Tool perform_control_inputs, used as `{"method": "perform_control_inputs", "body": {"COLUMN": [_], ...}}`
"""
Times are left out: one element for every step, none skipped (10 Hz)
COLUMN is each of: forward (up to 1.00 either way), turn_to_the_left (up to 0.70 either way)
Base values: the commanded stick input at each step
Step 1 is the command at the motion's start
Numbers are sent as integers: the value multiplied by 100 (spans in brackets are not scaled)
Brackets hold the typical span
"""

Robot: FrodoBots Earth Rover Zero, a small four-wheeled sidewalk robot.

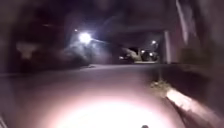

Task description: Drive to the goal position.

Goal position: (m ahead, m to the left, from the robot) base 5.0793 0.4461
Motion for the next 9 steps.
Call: {"method": "perform_control_inputs", "body": {"forward": [70,70,70,70,70,70,70,70,70], "turn_to_the_left": [-5,-35,-33,-10,0,0,-2,-21,-35]}}
